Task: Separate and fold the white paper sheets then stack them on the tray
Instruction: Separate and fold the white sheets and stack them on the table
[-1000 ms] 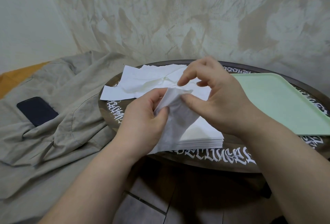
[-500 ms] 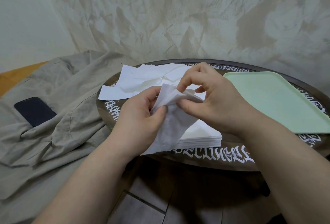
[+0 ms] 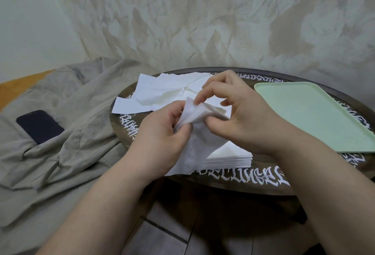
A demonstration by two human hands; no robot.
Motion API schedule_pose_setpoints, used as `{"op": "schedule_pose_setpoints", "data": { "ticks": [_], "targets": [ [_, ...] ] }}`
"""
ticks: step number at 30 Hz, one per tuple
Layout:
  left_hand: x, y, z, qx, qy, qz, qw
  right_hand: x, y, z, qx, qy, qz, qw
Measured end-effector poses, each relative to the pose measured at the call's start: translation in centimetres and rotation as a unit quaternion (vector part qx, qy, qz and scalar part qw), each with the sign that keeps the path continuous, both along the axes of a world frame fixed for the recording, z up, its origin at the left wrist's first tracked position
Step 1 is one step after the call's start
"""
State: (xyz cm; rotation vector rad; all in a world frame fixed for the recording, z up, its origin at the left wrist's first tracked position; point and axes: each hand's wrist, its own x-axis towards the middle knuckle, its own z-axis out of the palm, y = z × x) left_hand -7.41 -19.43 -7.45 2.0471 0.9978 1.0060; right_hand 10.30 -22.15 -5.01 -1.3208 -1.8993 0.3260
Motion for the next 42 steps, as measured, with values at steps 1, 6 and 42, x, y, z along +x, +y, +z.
{"op": "schedule_pose_setpoints", "data": {
  "ticks": [1,6,42],
  "targets": [
    [-0.02,-0.03,0.07,-0.002,-0.007,-0.004,1.0,0.06,-0.05,0.05,-0.003,0.002,-0.005,1.0],
    [-0.05,0.09,-0.08,-0.043,-0.068,-0.019,0.997,0.1,0.06,-0.12,-0.021,-0.008,-0.046,0.999],
    [0.22,0.47,-0.29,-0.115,-0.149,-0.026,0.982,0.35,0.15,-0.67,-0.083,0.109,0.014,0.99]
  ]
}}
